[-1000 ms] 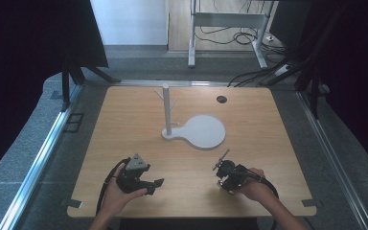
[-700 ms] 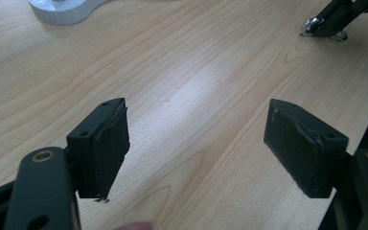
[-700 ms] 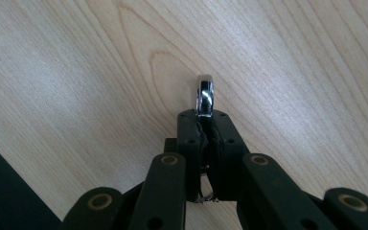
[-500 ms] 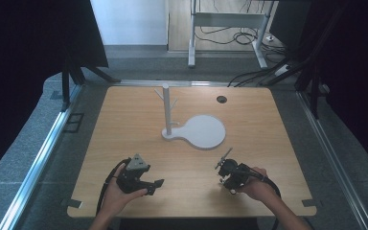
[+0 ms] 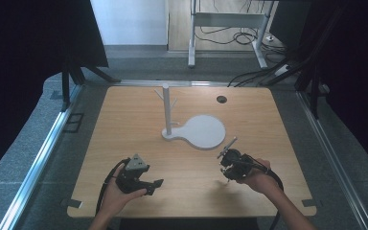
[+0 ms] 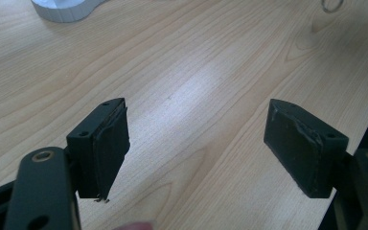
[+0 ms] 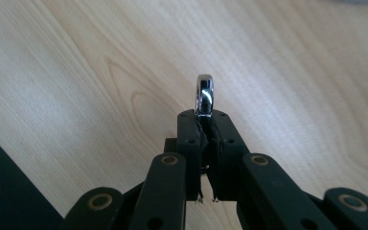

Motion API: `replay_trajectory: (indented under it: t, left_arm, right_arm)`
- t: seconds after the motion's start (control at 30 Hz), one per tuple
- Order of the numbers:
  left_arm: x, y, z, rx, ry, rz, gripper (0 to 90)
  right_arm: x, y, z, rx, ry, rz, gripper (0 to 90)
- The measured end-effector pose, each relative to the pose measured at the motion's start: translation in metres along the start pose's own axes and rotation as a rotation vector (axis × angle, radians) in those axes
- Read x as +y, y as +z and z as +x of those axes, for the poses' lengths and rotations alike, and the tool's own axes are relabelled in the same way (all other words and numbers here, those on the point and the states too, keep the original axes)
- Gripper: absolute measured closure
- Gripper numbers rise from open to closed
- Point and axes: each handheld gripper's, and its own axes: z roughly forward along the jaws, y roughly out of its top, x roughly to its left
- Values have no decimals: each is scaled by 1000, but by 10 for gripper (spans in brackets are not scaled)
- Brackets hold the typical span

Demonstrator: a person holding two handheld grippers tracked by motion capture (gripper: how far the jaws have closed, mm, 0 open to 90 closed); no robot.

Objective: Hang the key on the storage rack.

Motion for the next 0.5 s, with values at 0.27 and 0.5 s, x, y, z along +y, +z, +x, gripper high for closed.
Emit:
replay_trajectory:
  t: [0.27,0.5]
  left_arm:
    - [0,0,0,-2,4,4,240]
    - [-1,0,0,-6,6,3,240]
  right_arm:
    - [11,-15,-6,-17,6,-47,846]
    - [23,-19,-8,-20,4,-63,845]
